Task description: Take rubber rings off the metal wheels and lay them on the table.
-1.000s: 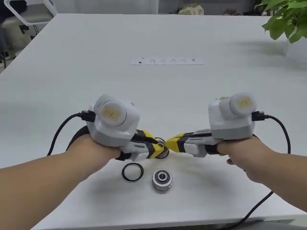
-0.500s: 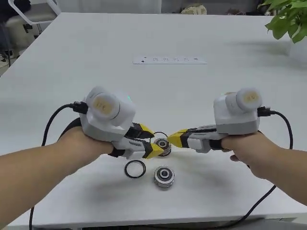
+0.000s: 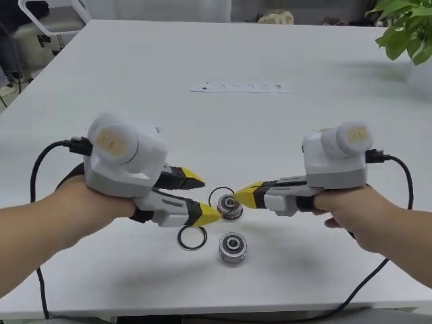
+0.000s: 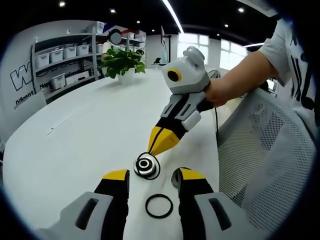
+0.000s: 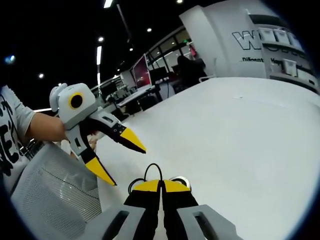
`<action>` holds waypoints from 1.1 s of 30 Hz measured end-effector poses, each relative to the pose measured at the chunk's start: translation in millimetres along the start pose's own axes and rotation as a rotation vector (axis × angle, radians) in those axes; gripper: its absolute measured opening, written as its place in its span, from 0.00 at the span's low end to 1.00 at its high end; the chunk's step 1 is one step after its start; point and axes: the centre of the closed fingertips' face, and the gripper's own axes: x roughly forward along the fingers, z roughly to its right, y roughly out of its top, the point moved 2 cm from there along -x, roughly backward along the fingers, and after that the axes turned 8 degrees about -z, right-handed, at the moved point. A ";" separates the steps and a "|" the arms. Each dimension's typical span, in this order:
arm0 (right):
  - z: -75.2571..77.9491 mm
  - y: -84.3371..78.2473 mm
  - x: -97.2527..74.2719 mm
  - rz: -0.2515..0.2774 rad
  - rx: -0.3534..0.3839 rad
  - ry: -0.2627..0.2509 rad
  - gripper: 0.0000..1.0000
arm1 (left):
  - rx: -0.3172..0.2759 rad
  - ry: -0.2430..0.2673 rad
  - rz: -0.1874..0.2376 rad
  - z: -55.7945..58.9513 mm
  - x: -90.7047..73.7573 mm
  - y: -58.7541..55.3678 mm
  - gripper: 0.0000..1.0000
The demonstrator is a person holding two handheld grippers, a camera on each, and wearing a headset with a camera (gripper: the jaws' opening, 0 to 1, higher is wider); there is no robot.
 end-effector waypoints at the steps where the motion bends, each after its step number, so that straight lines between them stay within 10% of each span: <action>1: -1.4 0.2 0.6 -0.002 -0.002 0.003 0.00 | -0.001 0.001 0.004 0.8 -2.9 -0.2 0.36; 33: -40.0 -11.8 37.3 -0.127 0.038 0.109 0.00 | -0.043 0.036 0.009 8.6 -47.4 -31.7 0.54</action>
